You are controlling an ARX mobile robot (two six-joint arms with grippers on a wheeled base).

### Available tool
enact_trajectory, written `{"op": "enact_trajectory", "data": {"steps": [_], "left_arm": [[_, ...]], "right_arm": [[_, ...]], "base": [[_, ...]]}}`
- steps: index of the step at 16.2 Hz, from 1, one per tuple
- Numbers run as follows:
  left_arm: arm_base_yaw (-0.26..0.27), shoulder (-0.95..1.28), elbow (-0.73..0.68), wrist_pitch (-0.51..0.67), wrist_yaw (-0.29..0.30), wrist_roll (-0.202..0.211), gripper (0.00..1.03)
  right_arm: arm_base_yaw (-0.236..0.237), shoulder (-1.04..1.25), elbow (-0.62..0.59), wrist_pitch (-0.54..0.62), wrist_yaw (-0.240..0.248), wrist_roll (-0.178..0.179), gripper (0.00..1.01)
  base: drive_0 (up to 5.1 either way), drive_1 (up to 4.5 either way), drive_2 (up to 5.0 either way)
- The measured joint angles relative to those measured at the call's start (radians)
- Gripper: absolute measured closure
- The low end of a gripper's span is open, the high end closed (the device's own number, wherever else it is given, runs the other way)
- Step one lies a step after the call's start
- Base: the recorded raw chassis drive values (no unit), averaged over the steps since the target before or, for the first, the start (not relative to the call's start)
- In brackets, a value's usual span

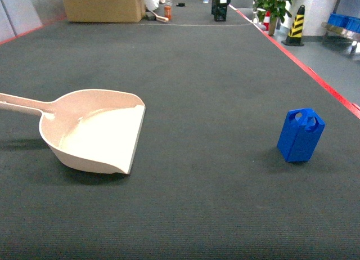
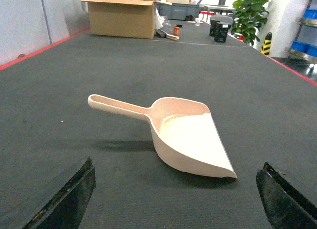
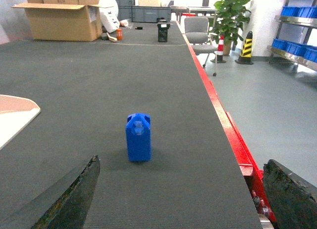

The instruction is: Place part in tray to right shelf

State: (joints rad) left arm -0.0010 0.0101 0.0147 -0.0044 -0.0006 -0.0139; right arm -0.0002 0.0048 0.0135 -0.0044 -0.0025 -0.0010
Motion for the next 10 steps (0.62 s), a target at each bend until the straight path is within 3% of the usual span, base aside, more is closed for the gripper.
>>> {"op": "enact_trajectory", "data": {"steps": [10], "left_arm": [[0.000,0.000,0.000,0.000,0.000,0.000,0.05]], "right_arm": [[0.000,0.000,0.000,0.000,0.000,0.000,0.03]], "base": [[0.0,0.00,0.0]]}}
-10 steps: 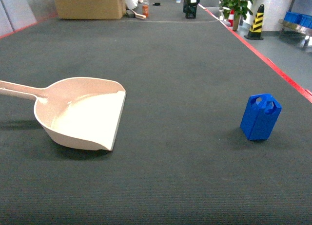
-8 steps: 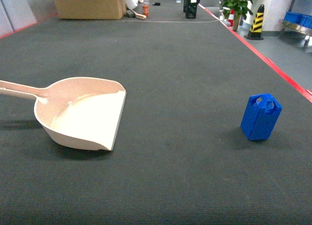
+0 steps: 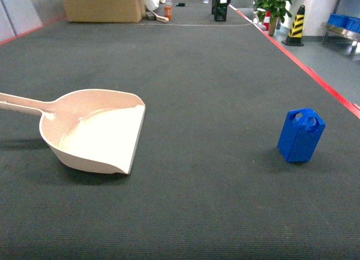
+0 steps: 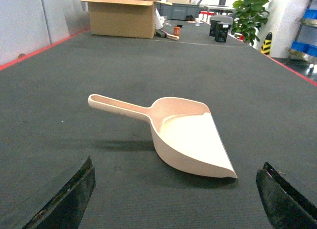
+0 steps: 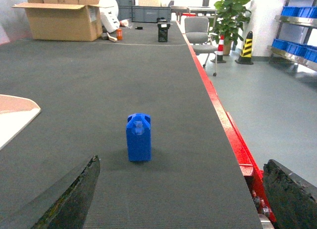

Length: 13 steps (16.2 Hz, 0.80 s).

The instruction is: Place part in tray to right shelf

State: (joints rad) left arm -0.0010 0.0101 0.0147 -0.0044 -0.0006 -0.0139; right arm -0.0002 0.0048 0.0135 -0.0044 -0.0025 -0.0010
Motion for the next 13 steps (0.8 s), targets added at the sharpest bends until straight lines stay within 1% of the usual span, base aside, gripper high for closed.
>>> {"op": "enact_trajectory", "data": {"steps": [13], "left_arm": [[0.000,0.000,0.000,0.000,0.000,0.000,0.05]], "right_arm": [[0.000,0.000,0.000,0.000,0.000,0.000,0.03]], "base": [[0.0,0.00,0.0]]}}
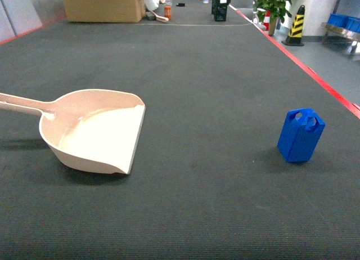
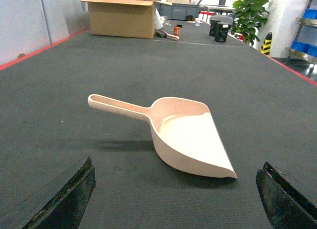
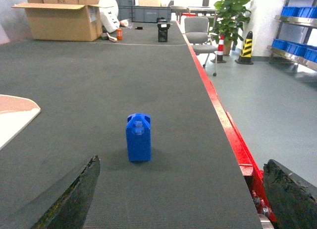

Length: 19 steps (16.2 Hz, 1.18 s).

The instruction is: Place part in tray to right shelf

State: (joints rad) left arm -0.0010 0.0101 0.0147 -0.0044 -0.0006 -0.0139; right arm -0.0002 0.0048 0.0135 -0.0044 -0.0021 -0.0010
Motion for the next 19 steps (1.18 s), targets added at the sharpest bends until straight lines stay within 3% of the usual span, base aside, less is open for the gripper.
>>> {"op": "enact_trajectory", "data": {"steps": [10,11,12,13,14,16,17,19], "left_arm": [[0.000,0.000,0.000,-0.003,-0.001,-0.002,0.05],[0.002,0.055,0.034,-0.114,-0.014,-0.072,0.05],[0.027,0.151,0.063,-0.104,0.029,-0.203,0.05],[0.028,0.198,0.074,-0.059,0.035,-0.270,0.05],[0.027,0.211,0.077,-0.043,0.036,-0.286,0.05],[0.012,0.290,0.100,0.029,0.036,-0.367,0.05],[-0.023,0.483,0.139,0.196,0.032,-0.508,0.05],[-0.058,0.813,0.195,0.451,-0.010,-0.679,0.05]], "right_arm": [[0.000,0.000,0.000,0.000,0.000,0.000,0.03],[0.000,0.000,0.000,0.000,0.000,0.000,0.03],[0.000,0.000,0.000,0.000,0.000,0.000,0.03],[0.000,0.000,0.000,0.000,0.000,0.000,0.03],[0.000,0.000,0.000,0.000,0.000,0.000,0.03],[0.000,0.000,0.000,-0.001,0.000,0.000,0.03],[0.000,0.000,0.000,0.000,0.000,0.000,0.03],[0.000,0.000,0.000,0.000,0.000,0.000,0.03]], "base": [[0.0,0.00,0.0],[0.0,0.00,0.0],[0.0,0.00,0.0],[0.0,0.00,0.0],[0.0,0.00,0.0],[0.0,0.00,0.0],[0.0,0.00,0.0],[0.0,0.00,0.0]]}}
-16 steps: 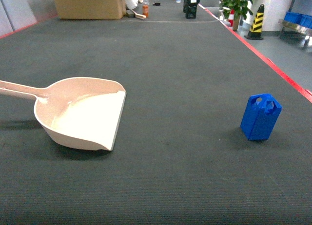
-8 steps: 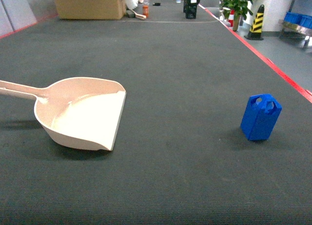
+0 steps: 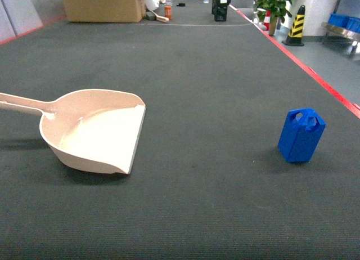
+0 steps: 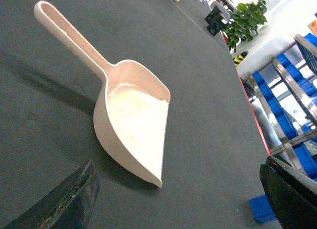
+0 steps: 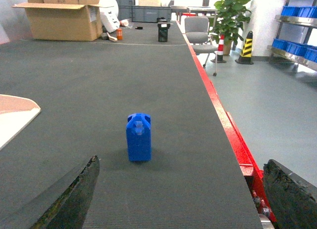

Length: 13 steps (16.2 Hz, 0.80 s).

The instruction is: Place part in tray to right shelf

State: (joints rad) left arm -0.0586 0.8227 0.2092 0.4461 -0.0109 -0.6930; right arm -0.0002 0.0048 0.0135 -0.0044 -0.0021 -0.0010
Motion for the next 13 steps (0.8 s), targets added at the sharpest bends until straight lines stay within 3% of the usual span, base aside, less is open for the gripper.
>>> {"op": "enact_trajectory", "data": {"steps": [2,4,8,13], "left_arm": [[0.011,0.390,0.113,0.241,-0.047,-0.155,0.05],[0.055,0.605,0.195,0.346,-0.011,-0.230,0.05],[0.158,0.929,0.398,0.404,0.073,-0.280,0.05],[0.172,0.964,0.441,0.366,0.075,-0.280,0.05]], "right_arm": [[0.000,0.000,0.000,0.000,0.000,0.000,0.03],[0.000,0.000,0.000,0.000,0.000,0.000,0.03],[0.000,0.000,0.000,0.000,0.000,0.000,0.03],[0.000,0.000,0.000,0.000,0.000,0.000,0.03]], "base": [[0.0,0.00,0.0],[0.0,0.00,0.0],[0.0,0.00,0.0],[0.0,0.00,0.0]]}}
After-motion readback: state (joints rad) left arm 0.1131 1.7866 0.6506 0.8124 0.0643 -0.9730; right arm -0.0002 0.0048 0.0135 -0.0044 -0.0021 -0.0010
